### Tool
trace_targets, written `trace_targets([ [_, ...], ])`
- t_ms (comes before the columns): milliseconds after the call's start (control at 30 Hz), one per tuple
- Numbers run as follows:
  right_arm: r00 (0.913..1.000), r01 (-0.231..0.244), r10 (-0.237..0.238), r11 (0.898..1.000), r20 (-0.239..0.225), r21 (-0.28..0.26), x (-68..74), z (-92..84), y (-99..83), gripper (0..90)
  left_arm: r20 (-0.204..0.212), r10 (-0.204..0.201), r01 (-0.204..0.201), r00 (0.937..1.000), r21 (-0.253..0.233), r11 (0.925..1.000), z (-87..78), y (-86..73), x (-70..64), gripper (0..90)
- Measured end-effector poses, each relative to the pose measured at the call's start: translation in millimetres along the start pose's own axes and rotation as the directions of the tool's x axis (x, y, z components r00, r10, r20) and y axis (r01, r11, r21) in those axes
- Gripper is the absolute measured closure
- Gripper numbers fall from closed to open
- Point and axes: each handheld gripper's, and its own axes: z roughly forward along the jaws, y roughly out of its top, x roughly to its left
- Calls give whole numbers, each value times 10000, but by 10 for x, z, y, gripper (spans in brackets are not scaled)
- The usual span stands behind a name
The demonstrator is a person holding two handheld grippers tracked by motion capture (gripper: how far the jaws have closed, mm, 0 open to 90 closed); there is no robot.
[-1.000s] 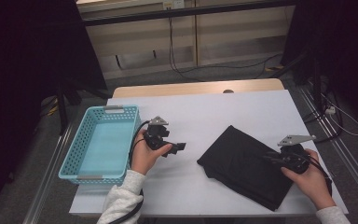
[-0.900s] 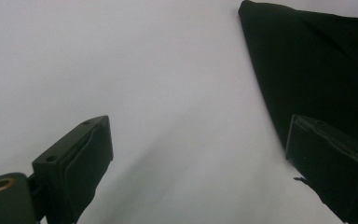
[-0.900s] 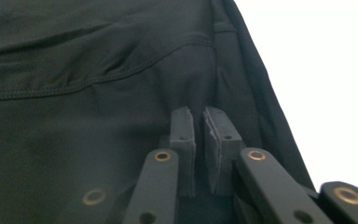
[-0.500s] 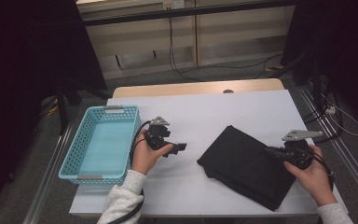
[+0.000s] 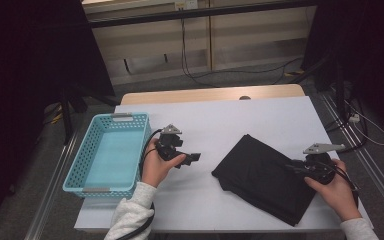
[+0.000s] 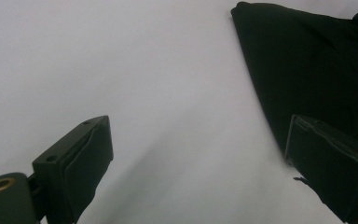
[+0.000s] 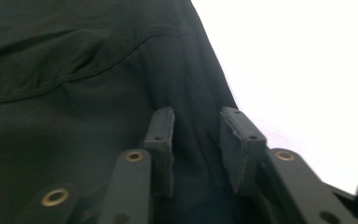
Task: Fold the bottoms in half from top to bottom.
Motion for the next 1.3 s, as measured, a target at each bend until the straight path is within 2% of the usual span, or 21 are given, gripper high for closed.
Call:
trace_targets([
  [67, 9996, -164, 163, 9998, -231, -60, -3, 5, -14, 742, 0, -3, 3, 10000, 7, 10000, 2, 0, -2, 73],
  [167, 9972, -515, 509, 9986, -546, -105, -22, 6, -23, 792, 12, 13, -13, 10000, 3, 10000, 2, 4, -11, 73],
  [267, 9960, -600, 594, 9982, -670, -65, -36, -3, -16, 814, -4, 18, -18, 10000, -62, 10000, 5, 7, -16, 73],
  [333, 9966, -482, 482, 9988, -667, 19, -25, -34, 7, 830, -14, 34, -34, 10000, -59, 10000, 2, 8, -13, 73],
  [467, 9968, -336, 330, 9994, -731, -68, 16, -126, 49, 832, 2, -7, 7, 10000, -62, 10000, 0, 6, -8, 73],
  [700, 9948, -405, 368, 9985, -948, -380, 55, -289, 57, 833, 32, 29, -28, 10000, -97, 9999, -12, 17, -15, 74],
  [833, 9941, -552, 527, 9982, -949, -241, 47, -374, -8, 833, 22, 18, -18, 10000, -131, 9999, -9, 19, -20, 74],
  [1033, 9945, -554, 572, 9982, -872, 236, 31, -369, -140, 831, 74, 116, -115, 9999, -105, 9999, 16, 38, -66, 74],
  [1233, 9959, -410, 428, 9989, -795, 243, 43, -372, -146, 818, 114, 145, -144, 9998, -112, 9998, 46, 48, -99, 73],
  [1300, 9971, -279, 289, 9995, -697, 158, 47, -365, -149, 778, 169, 102, -101, 9998, -92, 9999, 53, 46, -106, 73],
])
